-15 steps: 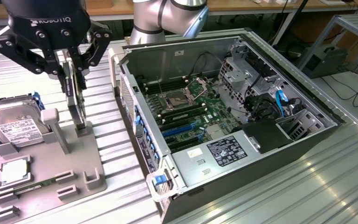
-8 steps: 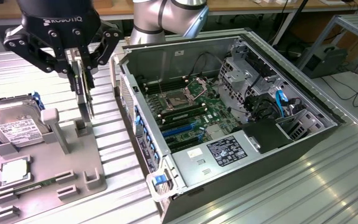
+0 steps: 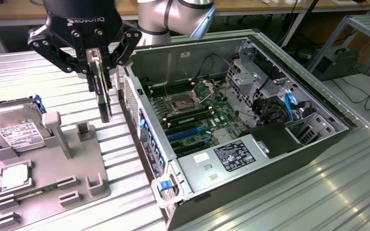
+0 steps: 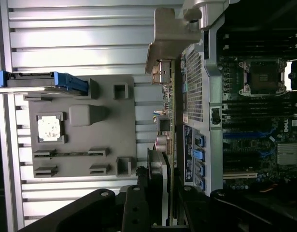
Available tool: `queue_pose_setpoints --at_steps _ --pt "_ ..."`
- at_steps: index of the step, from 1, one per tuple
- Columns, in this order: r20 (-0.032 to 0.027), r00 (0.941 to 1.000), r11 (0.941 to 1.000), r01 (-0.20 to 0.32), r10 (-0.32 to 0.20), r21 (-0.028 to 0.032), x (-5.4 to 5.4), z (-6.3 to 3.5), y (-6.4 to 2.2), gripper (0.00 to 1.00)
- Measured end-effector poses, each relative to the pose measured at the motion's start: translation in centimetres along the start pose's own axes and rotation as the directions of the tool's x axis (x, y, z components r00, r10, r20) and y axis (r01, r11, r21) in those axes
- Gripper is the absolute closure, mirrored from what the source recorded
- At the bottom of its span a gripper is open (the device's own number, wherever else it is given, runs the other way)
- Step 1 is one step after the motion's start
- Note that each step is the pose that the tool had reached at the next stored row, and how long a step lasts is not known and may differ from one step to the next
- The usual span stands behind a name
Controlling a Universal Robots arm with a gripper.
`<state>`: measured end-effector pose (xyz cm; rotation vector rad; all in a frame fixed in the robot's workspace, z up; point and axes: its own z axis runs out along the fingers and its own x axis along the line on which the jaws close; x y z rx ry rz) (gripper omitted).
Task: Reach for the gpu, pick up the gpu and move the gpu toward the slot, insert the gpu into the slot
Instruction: 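Pick up the gpu and move the gpu toward the slot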
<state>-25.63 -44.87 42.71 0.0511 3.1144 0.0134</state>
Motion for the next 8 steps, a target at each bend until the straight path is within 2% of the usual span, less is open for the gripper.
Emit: queue_pose_setpoints --at_steps 8 --pt "0.0008 1.0000 1.0000 0.000 0.000 0.0000 -2.1 0.13 0.07 0.72"
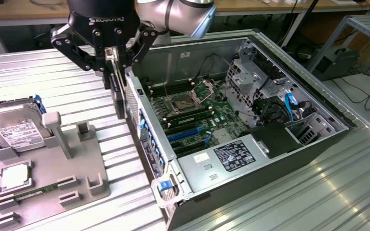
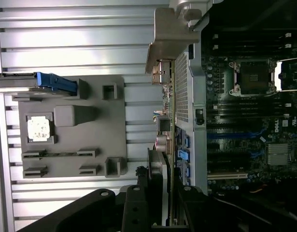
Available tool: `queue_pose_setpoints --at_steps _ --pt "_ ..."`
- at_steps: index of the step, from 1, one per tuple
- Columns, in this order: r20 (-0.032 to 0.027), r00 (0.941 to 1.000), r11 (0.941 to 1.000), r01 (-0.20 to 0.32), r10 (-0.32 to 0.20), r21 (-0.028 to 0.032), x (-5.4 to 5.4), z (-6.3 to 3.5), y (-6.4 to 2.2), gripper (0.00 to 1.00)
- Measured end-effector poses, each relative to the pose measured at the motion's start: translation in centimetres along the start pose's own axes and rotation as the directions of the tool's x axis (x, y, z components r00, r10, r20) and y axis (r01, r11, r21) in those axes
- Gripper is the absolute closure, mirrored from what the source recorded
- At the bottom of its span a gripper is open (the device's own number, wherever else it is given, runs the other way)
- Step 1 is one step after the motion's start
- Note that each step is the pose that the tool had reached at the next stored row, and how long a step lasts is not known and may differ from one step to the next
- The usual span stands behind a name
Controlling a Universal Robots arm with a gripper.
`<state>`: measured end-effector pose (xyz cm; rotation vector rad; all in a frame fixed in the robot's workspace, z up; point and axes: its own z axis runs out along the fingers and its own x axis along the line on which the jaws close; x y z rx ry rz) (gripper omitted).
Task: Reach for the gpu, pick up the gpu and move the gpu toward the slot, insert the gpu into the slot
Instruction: 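Pick up the gpu and move the gpu toward the slot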
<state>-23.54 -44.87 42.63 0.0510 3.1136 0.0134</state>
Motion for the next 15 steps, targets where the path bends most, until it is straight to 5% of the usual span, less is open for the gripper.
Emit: queue_pose_setpoints --at_steps 10,15 --pt "0.0018 1.0000 1.0000 0.000 0.000 0.0008 -2.5 0.17 0.08 0.72" --pt "0.0056 1.0000 0.9999 0.000 0.000 0.0120 -3.7 0.23 0.13 0.72"
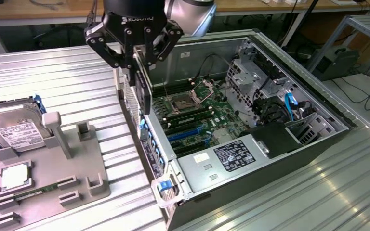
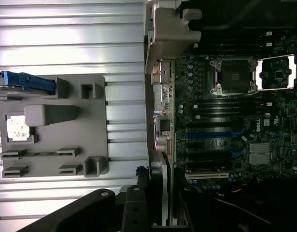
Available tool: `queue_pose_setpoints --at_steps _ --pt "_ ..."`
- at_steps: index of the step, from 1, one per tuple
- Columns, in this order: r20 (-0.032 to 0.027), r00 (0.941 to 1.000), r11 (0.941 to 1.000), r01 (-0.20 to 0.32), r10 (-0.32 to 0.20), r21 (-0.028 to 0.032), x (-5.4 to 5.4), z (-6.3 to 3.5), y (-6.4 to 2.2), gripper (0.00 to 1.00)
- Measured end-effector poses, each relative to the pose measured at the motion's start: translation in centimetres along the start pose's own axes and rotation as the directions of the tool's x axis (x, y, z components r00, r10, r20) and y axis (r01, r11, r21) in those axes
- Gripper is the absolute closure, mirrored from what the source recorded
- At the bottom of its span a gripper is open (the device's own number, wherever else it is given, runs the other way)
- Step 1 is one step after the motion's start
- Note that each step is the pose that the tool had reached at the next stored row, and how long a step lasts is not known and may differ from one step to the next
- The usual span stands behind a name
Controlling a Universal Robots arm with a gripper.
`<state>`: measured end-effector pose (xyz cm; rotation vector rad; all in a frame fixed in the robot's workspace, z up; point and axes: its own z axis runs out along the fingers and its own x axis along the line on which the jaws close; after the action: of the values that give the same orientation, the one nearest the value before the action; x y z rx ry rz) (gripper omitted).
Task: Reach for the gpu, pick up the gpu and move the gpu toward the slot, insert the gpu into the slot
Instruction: 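Pick up the gpu and move the gpu toward the slot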
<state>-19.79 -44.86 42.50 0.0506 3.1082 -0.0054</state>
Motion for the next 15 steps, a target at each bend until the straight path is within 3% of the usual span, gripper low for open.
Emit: queue_pose_setpoints --at_steps 15 --pt "0.0018 0.9997 0.9997 -0.025 0.025 0.0027 -3.0 0.20 0.12 0.72"
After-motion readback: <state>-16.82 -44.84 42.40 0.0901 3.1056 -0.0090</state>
